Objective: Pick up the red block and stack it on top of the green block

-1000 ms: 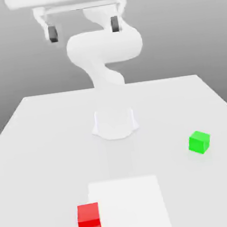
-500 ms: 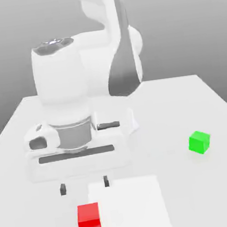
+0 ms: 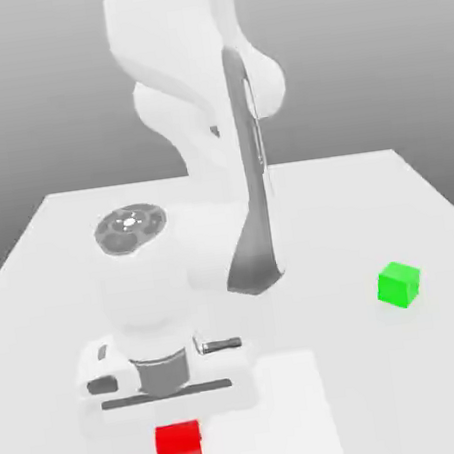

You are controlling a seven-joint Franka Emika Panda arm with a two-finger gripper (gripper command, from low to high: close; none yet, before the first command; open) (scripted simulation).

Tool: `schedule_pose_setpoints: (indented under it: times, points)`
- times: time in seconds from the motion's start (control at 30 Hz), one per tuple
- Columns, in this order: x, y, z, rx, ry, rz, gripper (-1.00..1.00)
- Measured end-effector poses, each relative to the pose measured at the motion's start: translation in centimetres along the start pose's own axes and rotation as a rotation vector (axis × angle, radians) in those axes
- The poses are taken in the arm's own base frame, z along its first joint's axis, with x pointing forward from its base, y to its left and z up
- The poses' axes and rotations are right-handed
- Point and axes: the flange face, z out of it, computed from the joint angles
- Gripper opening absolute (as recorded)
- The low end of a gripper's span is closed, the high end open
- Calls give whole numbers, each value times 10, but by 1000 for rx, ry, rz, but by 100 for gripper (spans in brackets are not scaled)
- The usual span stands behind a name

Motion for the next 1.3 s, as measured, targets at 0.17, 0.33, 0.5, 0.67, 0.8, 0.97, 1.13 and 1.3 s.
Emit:
schedule_pose_setpoints:
  times: [0.17,0.33,0.5,0.67,0.8,0.97,1.13,1.3]
  points:
    - [-25,-24,-44,13,-11,-131,-100]
    - [-120,-95,-57,42,-31,-590,-100]
    - [-220,-132,-67,58,-39,-1046,-100]
    - [-301,-136,-75,58,-35,-1458,-100]
    - [-368,-127,-79,42,-24,-1806,-100]
    - [-433,-104,-75,4,-4,-2194,-100]
    - [-439,-103,-38,-6,1,-2234,-100]
    - [-432,-102,-16,-3,-1,-2211,100]
